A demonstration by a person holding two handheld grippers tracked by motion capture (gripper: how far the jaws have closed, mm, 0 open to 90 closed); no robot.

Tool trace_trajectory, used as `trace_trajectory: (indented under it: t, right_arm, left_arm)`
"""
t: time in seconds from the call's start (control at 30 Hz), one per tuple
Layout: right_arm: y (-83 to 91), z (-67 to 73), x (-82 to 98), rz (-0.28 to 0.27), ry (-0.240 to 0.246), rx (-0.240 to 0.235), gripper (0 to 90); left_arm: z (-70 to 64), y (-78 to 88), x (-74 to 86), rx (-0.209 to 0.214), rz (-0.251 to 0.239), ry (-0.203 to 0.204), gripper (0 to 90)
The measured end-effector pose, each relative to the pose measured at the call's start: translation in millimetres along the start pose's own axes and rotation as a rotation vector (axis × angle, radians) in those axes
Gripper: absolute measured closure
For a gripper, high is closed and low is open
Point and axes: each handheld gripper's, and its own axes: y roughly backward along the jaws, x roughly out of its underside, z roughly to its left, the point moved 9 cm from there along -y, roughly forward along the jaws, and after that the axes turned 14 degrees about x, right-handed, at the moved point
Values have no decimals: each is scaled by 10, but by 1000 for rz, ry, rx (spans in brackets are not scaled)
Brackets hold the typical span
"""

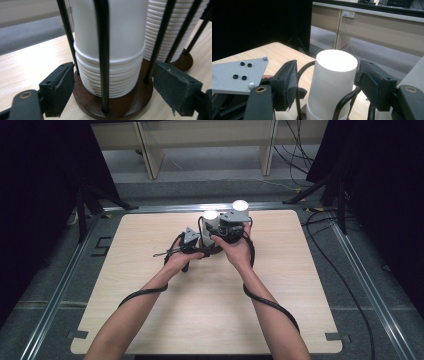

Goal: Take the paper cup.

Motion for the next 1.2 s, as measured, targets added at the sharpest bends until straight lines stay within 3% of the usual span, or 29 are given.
trace_trajectory:
  t: [0.23, 1.03, 1.2]
  right_arm:
    - [-106, 16, 3, 31, 17, 12, 336]
    - [-320, 7, -10, 63, 32, 32, 339]
    - [-359, 22, -5, 63, 41, 55, 334]
  left_arm:
    - [36, -52, -14, -7, 26, -14, 172]
    - [62, -148, -31, -9, 25, 15, 212]
    - [61, -145, -32, -8, 23, 12, 215]
